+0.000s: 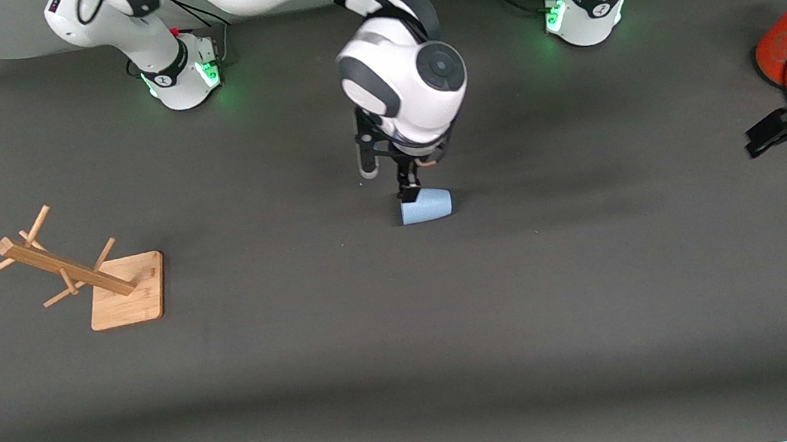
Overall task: Rotate and upright cup with both arms
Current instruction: 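Release the cup and withdraw the right gripper while the left gripper approaches, then grasp the lying blue cup's rim with the left gripper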
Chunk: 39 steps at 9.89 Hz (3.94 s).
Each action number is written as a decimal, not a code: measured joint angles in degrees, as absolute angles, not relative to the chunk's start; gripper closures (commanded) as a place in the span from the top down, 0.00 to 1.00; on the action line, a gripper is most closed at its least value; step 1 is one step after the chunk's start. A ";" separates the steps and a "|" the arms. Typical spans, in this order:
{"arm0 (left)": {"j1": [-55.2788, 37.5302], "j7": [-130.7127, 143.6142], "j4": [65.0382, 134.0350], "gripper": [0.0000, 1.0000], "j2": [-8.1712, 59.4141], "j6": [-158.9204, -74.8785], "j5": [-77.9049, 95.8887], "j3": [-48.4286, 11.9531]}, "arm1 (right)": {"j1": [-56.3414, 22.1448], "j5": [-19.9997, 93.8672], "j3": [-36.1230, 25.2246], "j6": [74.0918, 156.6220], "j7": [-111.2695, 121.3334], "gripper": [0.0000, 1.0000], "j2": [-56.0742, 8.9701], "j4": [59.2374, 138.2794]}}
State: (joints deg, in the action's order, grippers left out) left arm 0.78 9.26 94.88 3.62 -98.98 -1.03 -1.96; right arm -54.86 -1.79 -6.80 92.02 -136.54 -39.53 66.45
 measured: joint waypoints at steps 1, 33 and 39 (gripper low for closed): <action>-2.22 13.67 93.21 1.00 5.54 -98.98 -1.40 -2.09 | -53.28 -1.74 -6.88 88.46 -131.21 1.00 -36.85 66.46; -54.82 63.50 67.69 0.00 50.92 -91.78 -26.00 -0.79 | -1.18 -1.74 -3.77 92.01 0.72 1.00 -0.92 92.13; -42.71 60.66 72.23 0.00 35.35 -98.37 -13.98 -0.84 | -1.24 1.49 -4.06 92.09 0.72 1.00 -0.85 92.12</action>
